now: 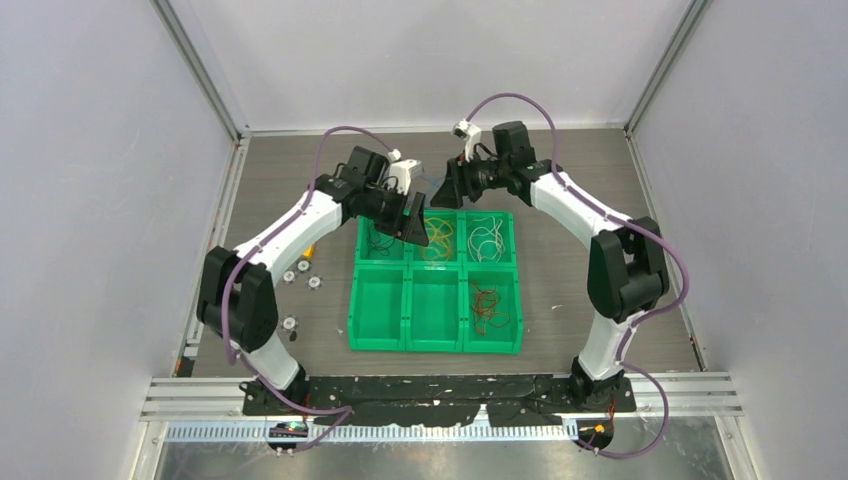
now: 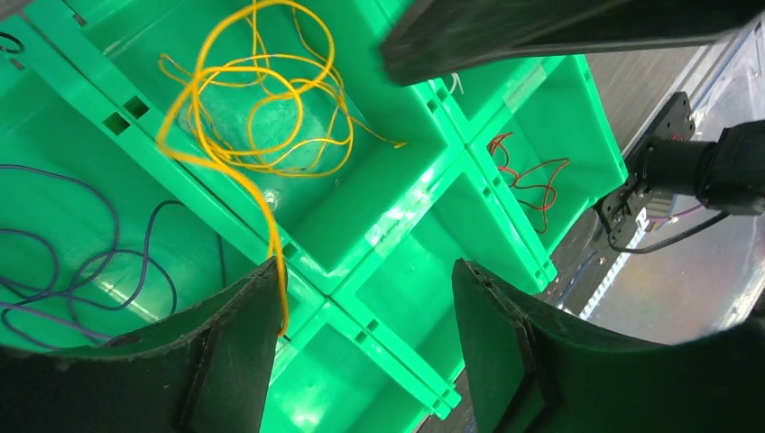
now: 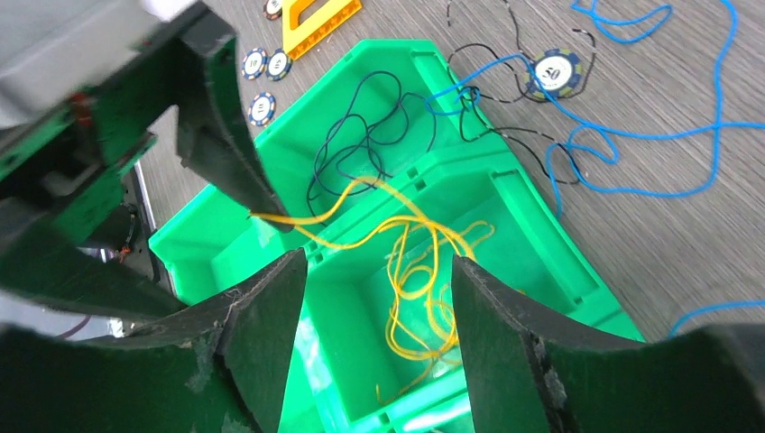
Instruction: Untangle the cables
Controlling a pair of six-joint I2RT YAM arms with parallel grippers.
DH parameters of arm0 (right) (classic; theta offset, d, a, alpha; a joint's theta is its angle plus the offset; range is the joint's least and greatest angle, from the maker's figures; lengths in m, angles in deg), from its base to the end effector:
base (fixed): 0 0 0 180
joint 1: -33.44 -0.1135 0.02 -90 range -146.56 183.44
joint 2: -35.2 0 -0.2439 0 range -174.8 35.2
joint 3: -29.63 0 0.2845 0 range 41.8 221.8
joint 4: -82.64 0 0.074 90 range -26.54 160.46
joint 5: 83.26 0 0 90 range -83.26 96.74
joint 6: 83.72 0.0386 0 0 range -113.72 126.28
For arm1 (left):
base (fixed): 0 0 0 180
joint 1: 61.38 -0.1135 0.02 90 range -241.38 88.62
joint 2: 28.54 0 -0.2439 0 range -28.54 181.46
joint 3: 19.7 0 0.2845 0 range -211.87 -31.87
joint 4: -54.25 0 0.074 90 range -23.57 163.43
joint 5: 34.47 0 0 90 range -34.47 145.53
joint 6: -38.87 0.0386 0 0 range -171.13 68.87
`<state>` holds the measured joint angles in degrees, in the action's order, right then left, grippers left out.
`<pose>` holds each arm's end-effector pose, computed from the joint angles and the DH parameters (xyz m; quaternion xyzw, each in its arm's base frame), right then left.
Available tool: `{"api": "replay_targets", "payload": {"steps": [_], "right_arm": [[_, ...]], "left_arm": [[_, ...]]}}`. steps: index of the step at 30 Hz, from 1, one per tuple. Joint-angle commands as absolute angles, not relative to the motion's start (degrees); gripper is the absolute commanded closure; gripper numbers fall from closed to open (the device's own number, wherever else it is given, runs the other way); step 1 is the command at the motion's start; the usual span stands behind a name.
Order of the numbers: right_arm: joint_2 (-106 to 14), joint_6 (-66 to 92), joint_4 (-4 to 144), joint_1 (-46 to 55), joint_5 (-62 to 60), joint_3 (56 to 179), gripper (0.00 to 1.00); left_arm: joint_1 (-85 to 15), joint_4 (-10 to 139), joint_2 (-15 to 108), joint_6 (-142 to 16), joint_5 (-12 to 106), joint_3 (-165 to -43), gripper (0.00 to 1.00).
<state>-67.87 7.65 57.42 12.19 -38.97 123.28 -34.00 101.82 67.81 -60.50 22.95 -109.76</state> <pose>0.3990 0.1848 0.2471 -0.3186 0.7726 0.4212 0.3523 0.3390 -0.1990 0.2387 0.2288 0.8876 -0.3469 0.1985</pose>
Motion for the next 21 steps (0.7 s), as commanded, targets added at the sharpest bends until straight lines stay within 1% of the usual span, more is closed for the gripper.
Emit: {"api": "replay_targets", "payload": {"steps": [1,3,4,7,10,15,16,21], "right_arm": [[-70.26,5.03,55.64,9.97,-38.42,128.50,0.34],[-71.67,4.07,54.42,9.11,-38.67,130.33,0.35],[-72.36,3.86,54.09,8.84,-39.31,130.67,0.35],[-72.36,3.54,53.15,8.86,-40.28,131.25,0.35],[-71.11,3.11,52.50,9.98,-40.95,131.08,0.35],[-70.17,2.33,49.73,12.64,-41.48,131.54,0.35],[-70.00,1.80,48.71,12.98,-41.79,131.59,0.35],[-68.02,-2.11,44.52,15.48,-42.51,130.78,0.35]], "left_arm": [[-33.70,103.86,62.50,-53.78,23.24,-109.74,0.31],[-33.74,102.80,62.17,-53.42,22.89,-108.69,0.32],[-33.63,102.43,62.40,-53.02,22.13,-108.44,0.35],[-33.47,99.84,63.46,-52.48,18.45,-107.86,0.52],[-31.74,95.55,63.52,-51.46,17.62,-106.58,0.74],[-29.95,92.07,64.79,-52.59,17.16,-107.59,0.97],[-29.73,92.00,65.06,-52.53,17.05,-108.00,1.00],[-27.74,91.35,67.93,-51.39,16.91,-111.70,1.00]]}}
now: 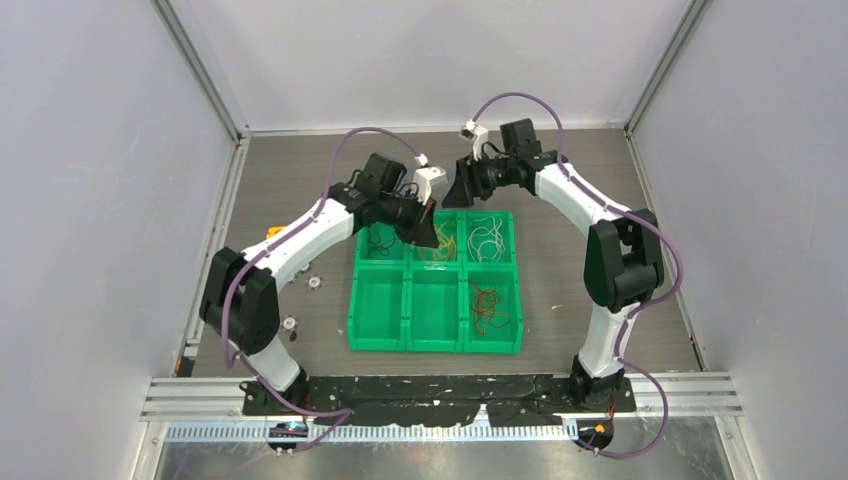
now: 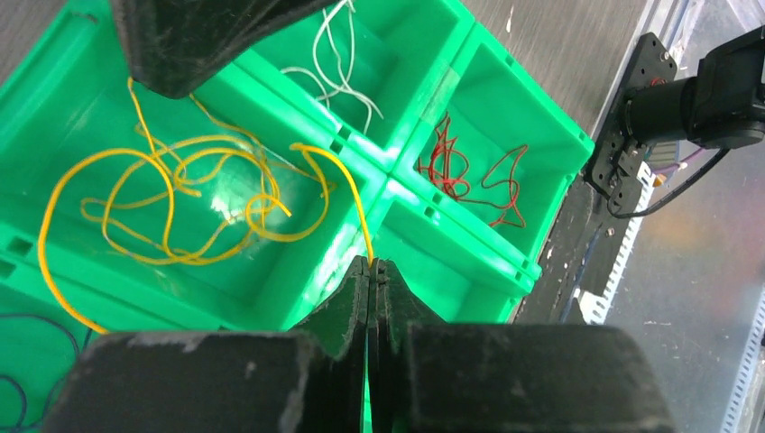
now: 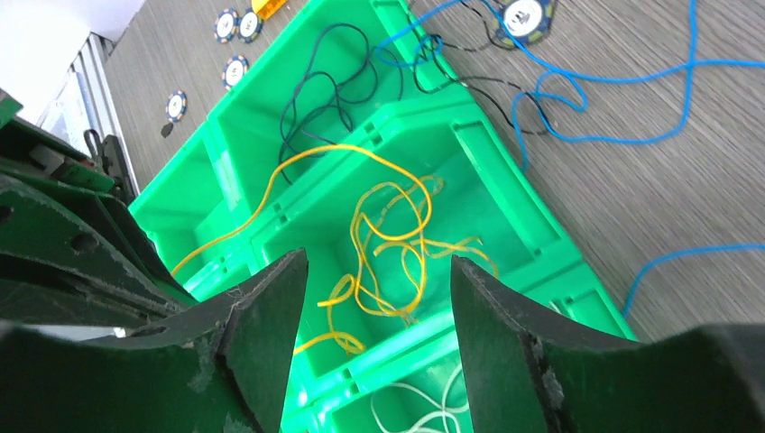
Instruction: Untangle the cables
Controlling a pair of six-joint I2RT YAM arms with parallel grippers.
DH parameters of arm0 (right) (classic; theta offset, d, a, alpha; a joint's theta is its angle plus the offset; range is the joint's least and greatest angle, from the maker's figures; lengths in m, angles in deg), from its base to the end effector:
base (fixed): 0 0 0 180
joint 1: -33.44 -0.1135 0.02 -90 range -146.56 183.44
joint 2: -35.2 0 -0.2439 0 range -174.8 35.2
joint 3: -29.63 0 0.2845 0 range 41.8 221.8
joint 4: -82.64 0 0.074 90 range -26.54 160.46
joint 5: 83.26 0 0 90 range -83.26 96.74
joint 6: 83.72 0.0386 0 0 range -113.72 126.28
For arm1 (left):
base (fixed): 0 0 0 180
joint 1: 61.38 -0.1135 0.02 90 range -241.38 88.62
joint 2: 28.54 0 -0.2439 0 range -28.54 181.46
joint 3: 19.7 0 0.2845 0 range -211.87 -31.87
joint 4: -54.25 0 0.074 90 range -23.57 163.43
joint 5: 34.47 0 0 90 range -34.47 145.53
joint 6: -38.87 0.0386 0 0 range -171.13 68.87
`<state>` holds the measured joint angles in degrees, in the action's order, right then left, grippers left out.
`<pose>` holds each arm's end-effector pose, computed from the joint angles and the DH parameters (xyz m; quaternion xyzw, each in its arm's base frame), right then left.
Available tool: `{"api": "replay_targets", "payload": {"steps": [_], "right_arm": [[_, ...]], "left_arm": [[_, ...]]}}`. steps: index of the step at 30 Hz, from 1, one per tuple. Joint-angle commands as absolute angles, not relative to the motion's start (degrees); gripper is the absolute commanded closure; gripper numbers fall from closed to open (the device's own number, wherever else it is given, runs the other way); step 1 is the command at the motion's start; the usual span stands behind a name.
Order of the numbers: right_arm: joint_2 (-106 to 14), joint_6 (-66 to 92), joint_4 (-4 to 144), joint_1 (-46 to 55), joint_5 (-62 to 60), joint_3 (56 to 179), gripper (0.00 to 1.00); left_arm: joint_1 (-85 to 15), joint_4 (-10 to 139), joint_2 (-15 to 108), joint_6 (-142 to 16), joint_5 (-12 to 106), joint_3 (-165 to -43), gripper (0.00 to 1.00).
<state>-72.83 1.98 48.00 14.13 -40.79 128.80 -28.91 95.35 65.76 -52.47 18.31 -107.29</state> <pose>0.4145 0.1754 0.2327 -0.3277 0.7906 0.4143 0.3098 0.3175 -0.2297 0.2459 0.3479 0.8210 -0.3841 0.2398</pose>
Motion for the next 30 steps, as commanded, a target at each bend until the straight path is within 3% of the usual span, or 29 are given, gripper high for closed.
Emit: {"api": "replay_targets", "payload": {"steps": [1,6,7,8,9,11,16,20,24,27,30], "right_arm": [[-67.74,-2.70,43.23,16.14,-42.49,130.72,0.35],[-67.10,-6.23,38.39,18.27,-42.34,132.20,0.35],[-67.02,-6.48,37.20,18.66,-42.41,132.80,0.35],[-66.88,-7.06,36.65,18.80,-42.77,133.09,0.34],[-66.63,-7.42,35.31,19.02,-42.93,133.49,0.34],[-65.82,-8.60,33.95,19.02,-43.23,133.29,0.33],[-64.09,-9.78,32.67,19.03,-43.64,132.05,0.32],[-64.02,-11.23,31.25,18.10,-43.27,132.37,0.32],[-65.45,-14.51,28.60,14.28,-38.63,134.69,0.32],[-67.47,-11.48,31.59,13.15,-33.61,137.52,0.32],[-73.13,-9.76,34.15,12.56,-24.80,144.55,0.29]], "left_arm": [[-27.33,91.33,69.62,-51.35,16.98,-112.99,1.00],[-27.23,89.73,73.95,-51.42,18.01,-116.30,1.00],[-27.25,88.70,73.76,-50.14,18.88,-116.11,0.96],[-27.26,88.03,73.31,-49.26,19.83,-115.98,0.84],[-27.30,88.02,72.92,-48.59,20.70,-116.16,0.65],[-27.50,89.21,71.98,-46.56,21.39,-117.02,0.50],[-28.17,91.30,67.79,-41.29,26.12,-116.54,0.41],[-31.65,89.59,62.35,-44.87,23.17,-114.93,0.34],[-38.84,86.89,55.57,-53.99,19.07,-111.33,0.31],[-44.26,90.66,52.07,-53.37,19.18,-110.49,0.21],[-48.07,94.90,49.30,-50.10,22.47,-110.22,0.19]]}}
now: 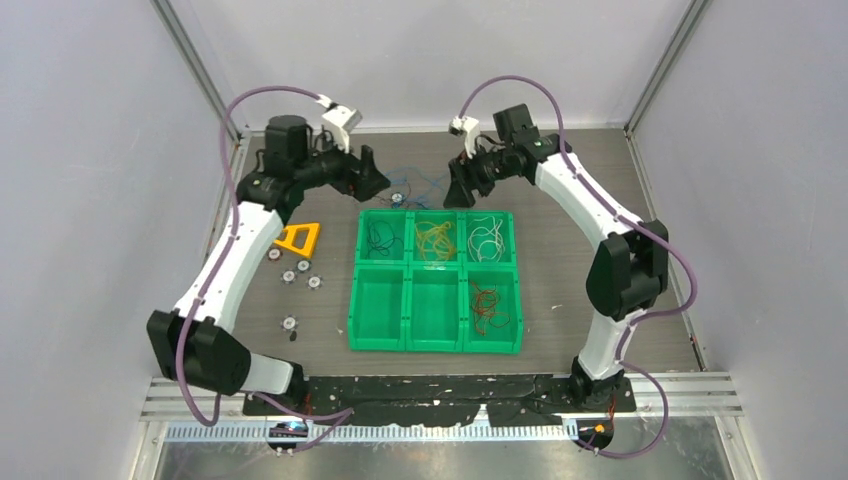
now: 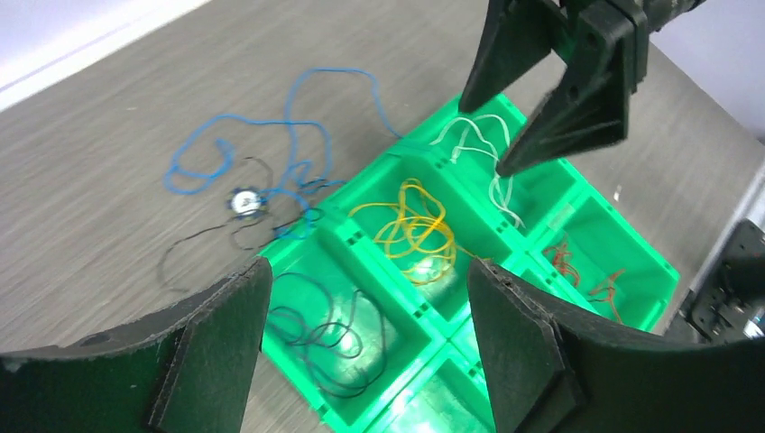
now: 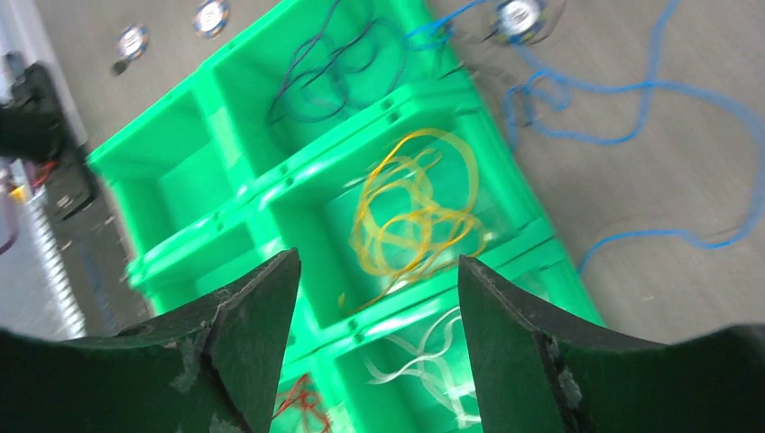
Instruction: Untangle the cables
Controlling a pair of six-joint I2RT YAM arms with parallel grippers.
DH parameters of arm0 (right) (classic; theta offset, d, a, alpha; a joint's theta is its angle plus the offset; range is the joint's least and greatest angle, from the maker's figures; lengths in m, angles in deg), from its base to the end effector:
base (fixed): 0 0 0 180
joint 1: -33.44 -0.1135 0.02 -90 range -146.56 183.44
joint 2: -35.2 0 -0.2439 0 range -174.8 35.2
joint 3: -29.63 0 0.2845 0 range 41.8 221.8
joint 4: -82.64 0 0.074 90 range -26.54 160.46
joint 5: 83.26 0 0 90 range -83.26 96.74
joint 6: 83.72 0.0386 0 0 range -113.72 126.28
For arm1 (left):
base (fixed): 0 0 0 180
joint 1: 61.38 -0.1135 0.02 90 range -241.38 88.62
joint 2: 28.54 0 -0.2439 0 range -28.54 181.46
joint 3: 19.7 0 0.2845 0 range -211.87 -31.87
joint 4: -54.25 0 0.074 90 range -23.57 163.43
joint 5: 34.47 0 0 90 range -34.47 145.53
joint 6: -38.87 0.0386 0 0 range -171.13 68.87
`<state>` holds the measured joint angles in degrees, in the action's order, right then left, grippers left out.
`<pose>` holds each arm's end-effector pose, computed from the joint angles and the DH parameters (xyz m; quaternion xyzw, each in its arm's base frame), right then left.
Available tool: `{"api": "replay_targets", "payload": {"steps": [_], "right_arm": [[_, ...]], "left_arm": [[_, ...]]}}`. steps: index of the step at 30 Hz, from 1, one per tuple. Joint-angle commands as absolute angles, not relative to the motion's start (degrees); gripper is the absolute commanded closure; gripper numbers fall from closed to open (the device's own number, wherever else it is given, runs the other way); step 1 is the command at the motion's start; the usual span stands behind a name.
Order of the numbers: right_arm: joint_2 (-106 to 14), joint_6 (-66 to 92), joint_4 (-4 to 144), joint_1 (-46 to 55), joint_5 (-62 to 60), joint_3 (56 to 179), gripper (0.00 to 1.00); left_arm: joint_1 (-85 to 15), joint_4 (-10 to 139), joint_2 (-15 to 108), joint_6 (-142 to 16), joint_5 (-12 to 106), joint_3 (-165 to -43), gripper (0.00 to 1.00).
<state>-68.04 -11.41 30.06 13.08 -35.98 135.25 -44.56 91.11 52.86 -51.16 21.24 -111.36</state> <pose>0.3899 0.1726 0.2841 -0.4027 0.7875 0.3498 0.3089 0.3365 -0.1245 0.3579 0.2719 0.7817 -0.3217 0.4600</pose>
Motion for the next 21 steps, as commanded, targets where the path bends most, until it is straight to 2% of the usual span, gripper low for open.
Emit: {"api": "replay_targets", "payload": {"steps": [1,4,12,16,19,21], "right_arm": [[-74.78,-9.79,34.11,12.45,-20.41,146.53,0.28],[-83.15,-11.54,34.10,11.37,-15.34,155.72,0.21],[-101.42,-19.59,32.37,6.36,-11.40,177.69,0.10],[-103.93,-20.36,36.41,4.71,-10.20,176.86,0.06],[-104.32,-20.25,44.91,3.23,-5.37,171.99,0.07],[-105.99,-20.54,47.39,2.34,-3.44,173.06,0.08]], "left_arm": [[-49.23,95.67,48.32,-49.09,23.19,-109.74,0.19],[-52.49,97.45,45.68,-46.75,24.98,-108.21,0.18],[-55.40,99.69,39.34,-43.60,29.66,-103.57,0.18],[-55.36,98.50,37.68,-44.85,31.45,-101.10,0.19],[-55.39,98.02,37.16,-46.07,32.42,-100.25,0.19],[-55.40,98.15,36.71,-46.07,32.57,-99.99,0.19]]}}
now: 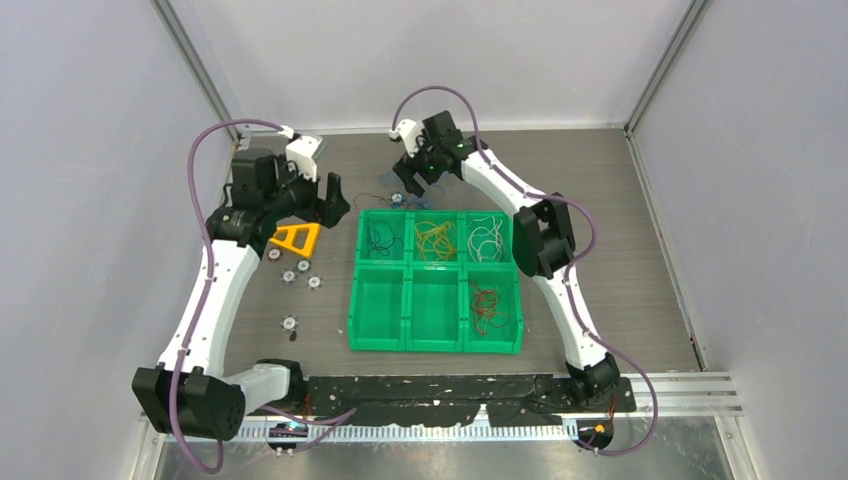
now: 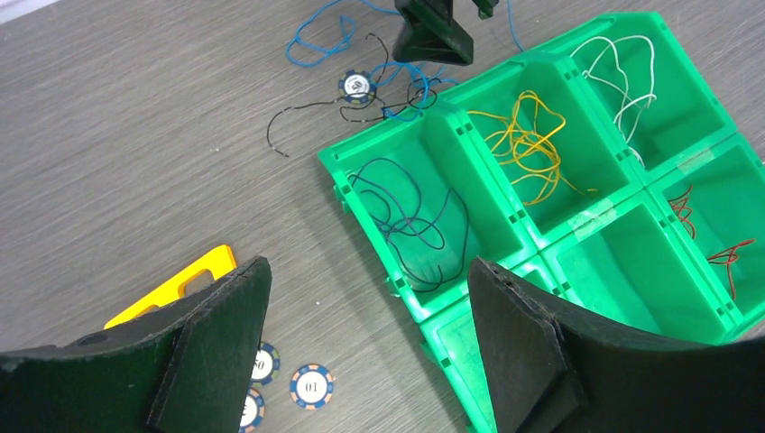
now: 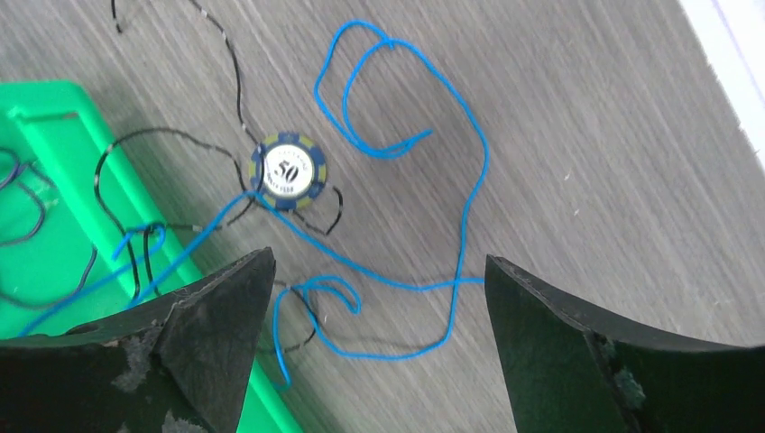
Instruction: Untangle the cables
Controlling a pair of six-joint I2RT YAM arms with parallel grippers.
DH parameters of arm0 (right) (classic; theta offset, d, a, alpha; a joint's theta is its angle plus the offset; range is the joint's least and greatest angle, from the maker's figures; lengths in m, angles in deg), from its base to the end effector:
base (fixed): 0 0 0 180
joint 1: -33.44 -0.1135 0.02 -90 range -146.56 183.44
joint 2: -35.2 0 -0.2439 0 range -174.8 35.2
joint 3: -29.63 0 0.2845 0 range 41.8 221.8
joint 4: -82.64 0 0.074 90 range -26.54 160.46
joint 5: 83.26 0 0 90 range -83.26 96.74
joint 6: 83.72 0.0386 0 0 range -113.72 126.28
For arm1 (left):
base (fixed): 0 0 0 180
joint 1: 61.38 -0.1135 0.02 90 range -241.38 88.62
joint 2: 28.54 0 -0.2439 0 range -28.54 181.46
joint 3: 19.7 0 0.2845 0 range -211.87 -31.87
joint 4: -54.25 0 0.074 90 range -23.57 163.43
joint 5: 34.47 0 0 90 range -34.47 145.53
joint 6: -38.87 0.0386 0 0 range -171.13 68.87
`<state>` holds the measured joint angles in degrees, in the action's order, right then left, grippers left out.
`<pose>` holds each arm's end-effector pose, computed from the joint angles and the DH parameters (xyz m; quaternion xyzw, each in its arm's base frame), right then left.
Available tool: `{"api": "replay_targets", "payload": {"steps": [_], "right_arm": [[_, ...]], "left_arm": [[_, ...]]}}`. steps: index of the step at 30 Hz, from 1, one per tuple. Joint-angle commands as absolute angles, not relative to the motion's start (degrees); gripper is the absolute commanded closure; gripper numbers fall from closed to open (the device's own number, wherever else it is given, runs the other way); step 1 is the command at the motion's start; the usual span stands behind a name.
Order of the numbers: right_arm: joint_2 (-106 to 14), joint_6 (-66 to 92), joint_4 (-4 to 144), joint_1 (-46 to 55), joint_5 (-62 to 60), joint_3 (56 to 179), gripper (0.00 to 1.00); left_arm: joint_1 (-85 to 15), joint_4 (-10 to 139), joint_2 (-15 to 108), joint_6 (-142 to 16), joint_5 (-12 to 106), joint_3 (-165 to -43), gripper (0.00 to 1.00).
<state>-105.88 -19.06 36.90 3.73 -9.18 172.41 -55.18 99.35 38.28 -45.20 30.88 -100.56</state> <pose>0.4933 0.2937 0.1979 -0.4693 0.7836 0.1421 0.3815 0.2900 -0.0477 0.3505 0.1943 0.8347 -0.1870 0.4802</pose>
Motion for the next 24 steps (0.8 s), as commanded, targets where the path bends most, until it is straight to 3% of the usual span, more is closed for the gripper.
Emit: {"api": "replay_targets", "payload": {"steps": [1,9,15,19,24], "right_arm": [[-106.81,-20.53,47.59,2.12,-3.10,173.88,0.08],[-113.12,-27.87,47.85,-1.89,0.74,180.29,0.17],[-113.76,-33.50,46.56,-2.77,4.72,179.15,0.51],[-111.62,-33.82,45.56,-1.75,3.71,177.93,0.92],[-104.10,-33.85,46.66,-0.45,0.22,175.71,0.95]], "left_arm": [[-55.40,98.35,36.55,-45.89,32.73,-99.84,0.19],[-55.40,99.21,35.81,-42.24,35.06,-100.39,0.19],[-55.41,99.43,35.93,-41.06,35.00,-101.39,0.19],[-55.46,99.14,35.42,-40.25,35.13,-100.75,0.19],[-55.38,98.05,35.58,-39.84,35.44,-100.21,0.19]]}}
